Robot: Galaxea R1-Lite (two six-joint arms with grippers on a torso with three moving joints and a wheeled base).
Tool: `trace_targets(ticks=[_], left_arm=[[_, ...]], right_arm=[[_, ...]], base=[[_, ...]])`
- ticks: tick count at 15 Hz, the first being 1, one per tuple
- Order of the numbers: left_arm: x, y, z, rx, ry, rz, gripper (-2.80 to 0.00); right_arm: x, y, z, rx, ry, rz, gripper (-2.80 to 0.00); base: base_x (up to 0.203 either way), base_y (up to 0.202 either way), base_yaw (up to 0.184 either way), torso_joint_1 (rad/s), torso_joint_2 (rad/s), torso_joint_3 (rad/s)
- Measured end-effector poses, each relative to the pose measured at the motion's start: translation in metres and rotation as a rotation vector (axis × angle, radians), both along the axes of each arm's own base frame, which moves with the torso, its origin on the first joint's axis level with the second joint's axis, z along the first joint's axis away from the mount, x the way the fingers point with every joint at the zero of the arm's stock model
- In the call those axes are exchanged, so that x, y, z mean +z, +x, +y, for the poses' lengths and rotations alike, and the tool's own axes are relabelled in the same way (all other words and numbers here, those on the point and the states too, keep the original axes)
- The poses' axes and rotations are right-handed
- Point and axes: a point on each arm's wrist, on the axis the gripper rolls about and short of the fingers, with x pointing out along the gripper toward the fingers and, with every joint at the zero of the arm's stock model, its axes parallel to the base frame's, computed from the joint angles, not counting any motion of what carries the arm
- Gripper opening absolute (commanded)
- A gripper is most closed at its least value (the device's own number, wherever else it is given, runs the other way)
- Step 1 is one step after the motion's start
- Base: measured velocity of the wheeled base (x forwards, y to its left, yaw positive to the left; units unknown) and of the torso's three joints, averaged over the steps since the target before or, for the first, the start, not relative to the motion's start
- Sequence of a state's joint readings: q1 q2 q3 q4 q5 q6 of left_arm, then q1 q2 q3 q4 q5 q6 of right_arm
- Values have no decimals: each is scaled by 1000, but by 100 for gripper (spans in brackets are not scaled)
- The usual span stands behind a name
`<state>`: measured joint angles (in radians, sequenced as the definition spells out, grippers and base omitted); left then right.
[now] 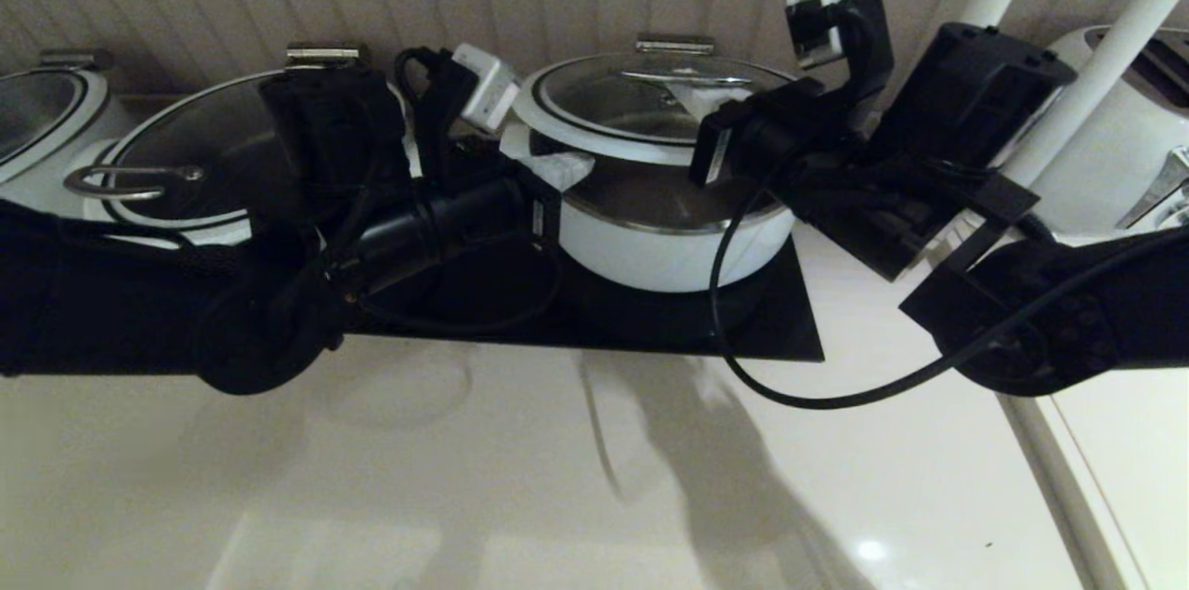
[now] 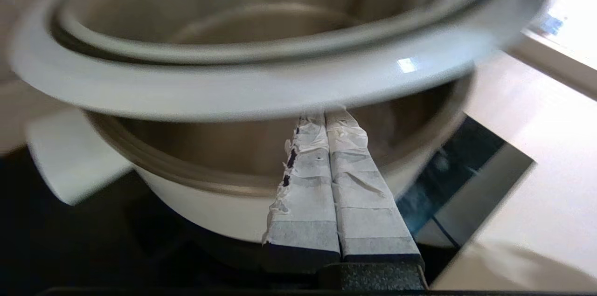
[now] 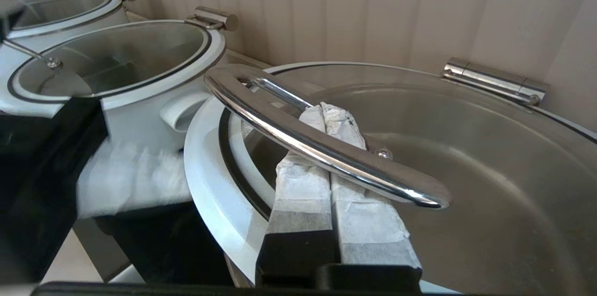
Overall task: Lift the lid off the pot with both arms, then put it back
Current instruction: Hold the pot lid with the left arm
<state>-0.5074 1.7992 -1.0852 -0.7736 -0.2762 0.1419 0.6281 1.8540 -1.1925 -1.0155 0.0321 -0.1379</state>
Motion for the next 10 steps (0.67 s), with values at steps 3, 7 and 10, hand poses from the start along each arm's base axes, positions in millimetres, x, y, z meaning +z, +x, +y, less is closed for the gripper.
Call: trace_targets(ticks=[3, 7, 10], left_arm=[[2, 6, 1, 11, -5, -9, -280], [0, 8, 0, 12, -3, -5, -280], [-2, 10, 0, 25, -1, -3, -280]], right_arm=[[-2, -2, -1, 0, -7, 7, -280], [-1, -4, -3, -1, -7, 6, -280], [1, -6, -4, -1, -4, 3, -280]], base=[[0, 0, 0, 0, 0, 0], [0, 0, 0, 0, 0, 0], [0, 0, 0, 0, 0, 0]])
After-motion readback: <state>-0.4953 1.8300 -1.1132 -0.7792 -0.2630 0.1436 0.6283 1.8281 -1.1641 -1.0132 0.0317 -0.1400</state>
